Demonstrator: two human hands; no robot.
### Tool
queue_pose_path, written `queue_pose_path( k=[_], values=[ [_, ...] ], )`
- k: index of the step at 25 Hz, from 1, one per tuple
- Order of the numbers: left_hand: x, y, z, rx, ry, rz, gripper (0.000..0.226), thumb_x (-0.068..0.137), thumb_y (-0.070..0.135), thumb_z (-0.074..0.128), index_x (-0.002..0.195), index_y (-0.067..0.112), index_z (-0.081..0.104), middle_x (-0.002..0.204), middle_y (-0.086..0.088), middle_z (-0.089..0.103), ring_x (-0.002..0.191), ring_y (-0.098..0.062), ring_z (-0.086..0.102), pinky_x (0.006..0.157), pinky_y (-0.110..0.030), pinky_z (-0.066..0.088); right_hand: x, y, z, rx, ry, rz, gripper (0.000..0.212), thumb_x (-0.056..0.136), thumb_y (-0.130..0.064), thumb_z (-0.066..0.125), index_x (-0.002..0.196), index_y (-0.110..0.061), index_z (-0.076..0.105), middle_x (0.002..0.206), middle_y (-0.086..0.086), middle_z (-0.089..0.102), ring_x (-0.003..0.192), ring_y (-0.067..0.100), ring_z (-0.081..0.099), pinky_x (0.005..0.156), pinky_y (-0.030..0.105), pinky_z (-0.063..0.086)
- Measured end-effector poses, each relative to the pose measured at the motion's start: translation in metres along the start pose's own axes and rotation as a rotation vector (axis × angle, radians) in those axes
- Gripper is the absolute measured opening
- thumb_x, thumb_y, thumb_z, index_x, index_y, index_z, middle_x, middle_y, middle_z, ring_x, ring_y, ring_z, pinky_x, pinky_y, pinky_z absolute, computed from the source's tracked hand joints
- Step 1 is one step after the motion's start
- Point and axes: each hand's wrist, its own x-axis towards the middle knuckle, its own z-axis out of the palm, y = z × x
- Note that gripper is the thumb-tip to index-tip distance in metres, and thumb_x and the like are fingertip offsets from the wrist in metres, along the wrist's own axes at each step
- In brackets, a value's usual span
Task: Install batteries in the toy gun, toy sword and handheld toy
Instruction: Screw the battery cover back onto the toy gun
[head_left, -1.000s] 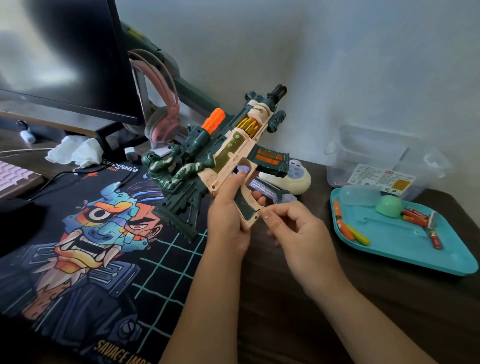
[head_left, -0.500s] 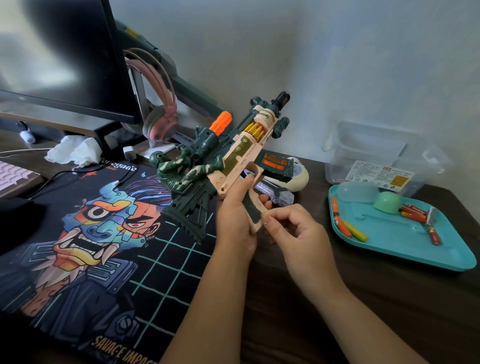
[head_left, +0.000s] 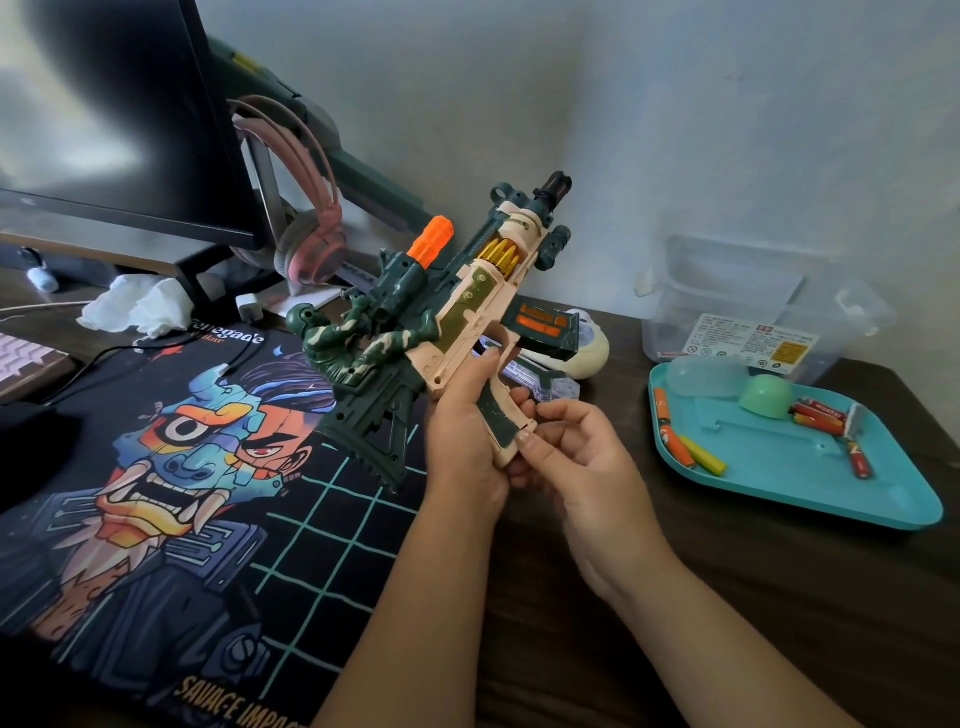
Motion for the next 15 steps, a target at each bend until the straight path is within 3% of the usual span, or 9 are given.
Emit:
queue_pose_path(
  k=[2, 5, 9, 10, 12, 15],
  values=[
    [0.001, -0.001, 0.000, -0.005, -0.013, -0.005, 0.024, 0.087, 0.030, 0.067, 0.075, 0.009, 0.068, 0.059, -0.004, 0.060, 0.041, -0.014, 0.052, 0.035, -0.015, 0.032, 0.001, -0.002, 0.000, 0.089, -0.001, 0.053, 0.020, 0.089, -0.002, 0.059, 0.105, -0.013, 0.057, 0.080, 0.003, 0.071, 0.067, 0.016, 0.064, 0.064, 0.029, 0.053],
    [0.003, -0.002, 0.000, -0.043, -0.005, -0.009, 0.022, 0.087, 0.027, 0.068, 0.092, 0.005, 0.066, 0.062, -0.006, 0.062, 0.045, -0.014, 0.056, 0.033, -0.016, 0.038, 0.001, -0.001, 0.002, 0.083, 0.000, 0.080, 0.019, 0.090, -0.002, 0.059, 0.105, -0.014, 0.057, 0.081, 0.005, 0.071, 0.067, 0.017, 0.063, 0.062, 0.030, 0.053],
    [0.006, 0.004, -0.001, -0.143, 0.008, 0.066, 0.011, 0.091, 0.018, 0.063, 0.094, 0.007, 0.065, 0.060, -0.003, 0.065, 0.050, -0.012, 0.059, 0.043, -0.021, 0.048, 0.003, -0.001, -0.008, 0.105, -0.020, 0.010, 0.018, 0.093, -0.021, 0.054, 0.108, -0.014, 0.062, 0.084, 0.007, 0.068, 0.074, 0.018, 0.065, 0.065, 0.030, 0.053],
    [0.007, 0.007, -0.002, -0.178, 0.020, 0.108, 0.008, 0.092, 0.015, 0.061, 0.096, 0.009, 0.065, 0.061, -0.002, 0.066, 0.052, -0.012, 0.060, 0.047, -0.022, 0.050, 0.006, 0.000, -0.014, -0.025, 0.057, -0.049, 0.018, 0.095, -0.025, 0.050, 0.106, -0.018, 0.063, 0.085, 0.003, 0.066, 0.078, 0.015, 0.065, 0.067, 0.028, 0.053],
    [0.011, 0.010, -0.006, -0.226, 0.060, 0.152, 0.008, 0.093, 0.012, 0.060, 0.100, 0.011, 0.065, 0.065, -0.002, 0.066, 0.055, -0.012, 0.060, 0.052, -0.023, 0.051, 0.015, 0.007, -0.031, -0.587, 0.245, -0.186, 0.017, 0.096, -0.034, 0.048, 0.106, -0.029, 0.061, 0.096, -0.008, 0.061, 0.090, 0.005, 0.058, 0.076, 0.023, 0.047],
    [0.014, 0.012, -0.008, -0.242, 0.077, 0.171, 0.013, 0.093, 0.012, 0.059, 0.105, 0.011, 0.066, 0.072, -0.004, 0.065, 0.058, -0.013, 0.060, 0.054, -0.023, 0.052, 0.026, 0.023, -0.040, -1.240, 0.161, -0.119, 0.044, 0.086, -0.055, 0.056, 0.124, -0.033, 0.054, 0.117, -0.010, 0.047, 0.110, 0.007, 0.041, 0.092, 0.025, 0.039]
  ],
)
